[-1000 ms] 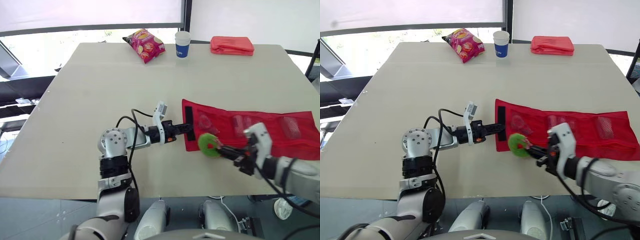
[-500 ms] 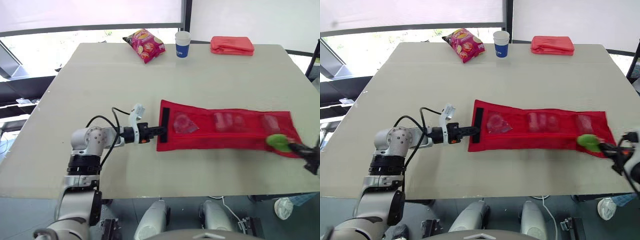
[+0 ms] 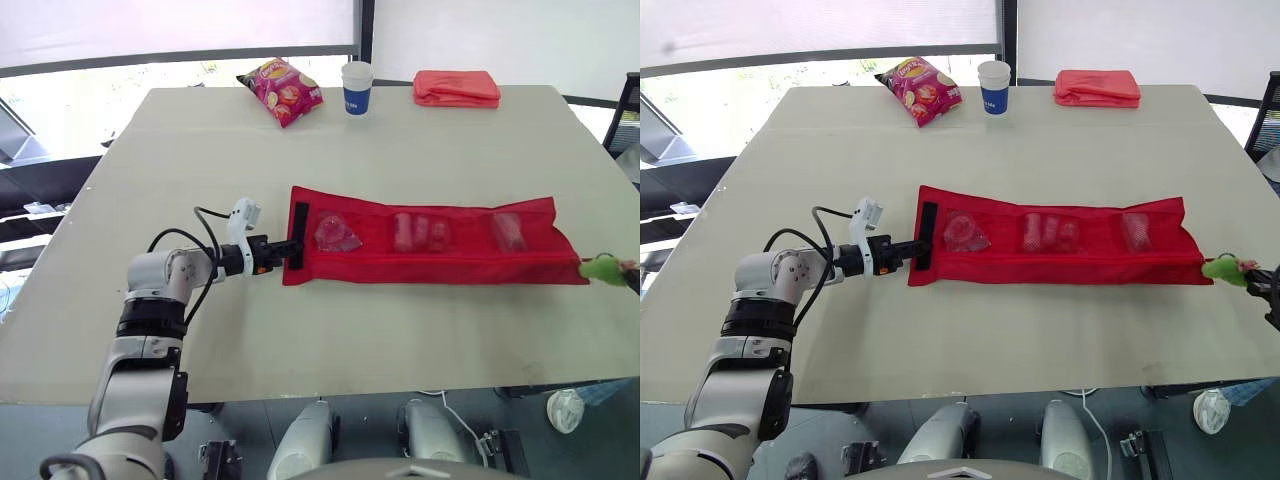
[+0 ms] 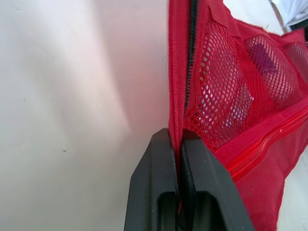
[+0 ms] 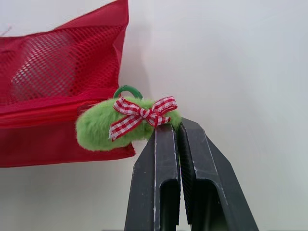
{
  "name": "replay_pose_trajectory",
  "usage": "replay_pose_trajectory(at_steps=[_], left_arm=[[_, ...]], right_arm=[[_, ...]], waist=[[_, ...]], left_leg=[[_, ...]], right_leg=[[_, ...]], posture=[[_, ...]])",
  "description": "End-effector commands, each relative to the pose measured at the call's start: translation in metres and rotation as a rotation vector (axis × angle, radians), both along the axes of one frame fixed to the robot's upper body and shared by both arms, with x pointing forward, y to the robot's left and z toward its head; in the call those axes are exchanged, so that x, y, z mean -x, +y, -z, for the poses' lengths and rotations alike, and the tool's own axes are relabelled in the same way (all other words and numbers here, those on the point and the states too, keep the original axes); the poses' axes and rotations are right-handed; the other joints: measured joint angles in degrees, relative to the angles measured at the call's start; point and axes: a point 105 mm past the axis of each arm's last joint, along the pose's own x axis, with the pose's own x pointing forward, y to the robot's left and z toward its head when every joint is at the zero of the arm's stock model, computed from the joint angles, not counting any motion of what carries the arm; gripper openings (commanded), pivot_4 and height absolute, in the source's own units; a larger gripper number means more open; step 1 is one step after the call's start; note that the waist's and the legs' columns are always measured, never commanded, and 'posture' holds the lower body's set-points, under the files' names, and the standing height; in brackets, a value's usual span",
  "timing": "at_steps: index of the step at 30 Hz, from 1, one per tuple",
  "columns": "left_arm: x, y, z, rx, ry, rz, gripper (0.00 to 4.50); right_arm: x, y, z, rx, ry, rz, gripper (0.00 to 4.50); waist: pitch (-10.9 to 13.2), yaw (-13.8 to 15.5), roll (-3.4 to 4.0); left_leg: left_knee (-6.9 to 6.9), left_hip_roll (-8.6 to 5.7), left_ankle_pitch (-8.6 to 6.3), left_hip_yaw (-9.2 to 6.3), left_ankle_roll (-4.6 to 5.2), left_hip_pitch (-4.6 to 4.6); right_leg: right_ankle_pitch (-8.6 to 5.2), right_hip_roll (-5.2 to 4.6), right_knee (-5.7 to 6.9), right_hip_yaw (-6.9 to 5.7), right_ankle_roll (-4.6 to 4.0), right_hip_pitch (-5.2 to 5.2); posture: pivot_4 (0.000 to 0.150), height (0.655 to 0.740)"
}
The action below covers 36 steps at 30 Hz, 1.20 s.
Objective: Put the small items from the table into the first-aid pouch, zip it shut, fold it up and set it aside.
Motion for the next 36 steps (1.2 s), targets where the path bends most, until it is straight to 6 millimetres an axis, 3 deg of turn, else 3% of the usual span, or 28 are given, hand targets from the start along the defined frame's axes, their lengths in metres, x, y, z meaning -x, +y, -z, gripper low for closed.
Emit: replay_pose_trajectory(at_steps=[1,5,6,9,10,12,14,16,17,19,22,24,28,32,36], left_arm=[[0.000,0.014,-0.014,-0.037,-0.084,-0.078,0.00],[0.009,0.017,-0.014,-0.064,-0.099,-0.089,0.00],[0.010,0.021,-0.016,-0.070,-0.120,-0.097,0.52],[0.005,0.037,-0.034,-0.073,-0.234,-0.195,1.06],[0.003,0.040,-0.042,-0.064,-0.273,-0.226,1.55],[0.001,0.044,-0.058,-0.030,-0.342,-0.274,2.30],[-0.002,0.046,-0.072,-0.013,-0.398,-0.316,3.24],[-0.003,0.041,-0.083,0.020,-0.442,-0.309,4.04],[0.000,0.029,-0.088,0.042,-0.473,-0.267,4.43],[0.012,-0.004,-0.099,0.103,-0.518,-0.142,4.50],[0.038,-0.047,-0.108,0.126,-0.567,0.102,4.50],[0.048,-0.069,-0.106,0.107,-0.593,0.236,4.50],[0.054,-0.087,-0.113,0.143,-0.607,0.348,4.50],[0.071,-0.099,-0.117,0.157,-0.629,0.479,4.50],[0.086,-0.103,-0.119,0.138,-0.640,0.567,4.50]], right_arm=[[-0.017,-0.006,-0.003,0.038,-0.018,0.004,0.03],[-0.030,-0.003,0.001,0.044,-0.004,-0.022,0.03],[-0.031,-0.003,0.002,0.042,0.000,-0.024,0.00],[-0.023,-0.004,0.000,0.043,0.013,-0.062,0.00],[-0.019,-0.004,-0.004,0.039,0.010,-0.072,0.61],[-0.013,0.000,-0.013,0.043,0.002,-0.108,1.28],[-0.007,0.001,-0.026,0.074,-0.010,-0.122,2.30],[-0.003,0.005,-0.034,0.086,-0.011,-0.149,3.05],[-0.002,0.009,-0.038,0.083,-0.015,-0.175,3.46],[-0.006,0.017,-0.049,0.081,-0.048,-0.215,4.47],[-0.021,0.028,-0.063,0.096,-0.088,-0.259,4.47],[-0.037,0.031,-0.060,0.134,-0.079,-0.289,4.47],[-0.068,0.025,-0.032,0.261,0.019,-0.289,4.47],[-0.094,0.021,-0.011,0.213,0.072,-0.310,4.47],[-0.095,0.030,0.005,0.116,0.174,-0.422,4.47]], waist=[[0.01,0.01,0.01],[0.01,0.13,0.02],[0.01,0.19,0.03],[0.01,0.28,0.03],[0.02,0.46,0.02],[0.02,0.61,0.03],[0.02,0.65,0.03],[0.02,0.68,0.03],[0.01,0.68,0.03],[0.01,0.67,0.01],[0.04,0.27,0.00],[0.03,0.06,0.01],[0.03,-0.07,0.01],[0.08,-0.06,0.09],[0.09,0.07,0.11]], left_leg=[[-0.01,0.02,0.00,-0.01,0.00,-0.01],[-0.06,0.05,0.01,0.10,0.00,-0.06],[-0.09,0.04,0.01,0.09,-0.01,-0.06],[-0.11,0.04,0.01,0.09,-0.01,-0.07],[-0.11,0.03,0.01,0.08,-0.01,-0.08],[-0.12,0.04,0.01,0.04,-0.01,-0.15],[-0.12,0.02,0.01,0.09,0.00,-0.16],[-0.11,-0.01,0.01,0.10,0.00,-0.15],[-0.11,-0.02,0.01,0.11,0.00,-0.15],[-0.11,-0.02,0.01,0.09,0.00,-0.12],[-0.06,-0.03,0.01,0.11,0.00,-0.15],[-0.07,-0.02,0.01,0.12,0.00,-0.13],[-0.12,-0.06,0.01,0.22,0.00,-0.01],[-0.11,-0.04,0.03,0.22,-0.03,-0.08],[-0.14,0.00,0.03,0.19,-0.02,-0.20]], right_leg=[[0.00,-0.04,0.00,0.02,0.00,-0.02],[0.00,-0.09,0.03,0.12,0.00,-0.16],[0.00,-0.09,0.03,0.11,0.00,-0.18],[0.00,-0.09,0.03,0.11,0.00,-0.20],[0.00,-0.09,0.02,0.11,0.00,-0.20],[0.00,-0.11,-0.01,0.06,0.00,-0.23],[0.01,-0.18,0.00,0.09,0.01,-0.24],[0.03,-0.22,0.00,0.08,0.04,-0.22],[0.03,-0.22,0.00,0.08,0.05,-0.22],[0.04,-0.21,0.00,0.04,0.06,-0.17],[0.05,-0.24,0.00,0.05,0.08,-0.16],[0.05,-0.21,0.01,0.04,0.07,-0.16],[0.04,-0.11,0.00,0.07,0.05,-0.12],[0.05,-0.09,-0.02,0.09,0.04,-0.19],[0.05,-0.11,-0.15,0.12,0.03,-0.26]], posture=[[0.150,0.7400],[0.150,0.7400],[0.150,0.7400],[0.150,0.7400],[0.150,0.7400],[0.150,0.7400],[0.150,0.7400],[0.150,0.7400],[0.150,0.7400],[0.150,0.7400],[0.150,0.7400],[0.150,0.7400],[0.150,0.7400],[0.150,0.7400],[0.150,0.7400]])
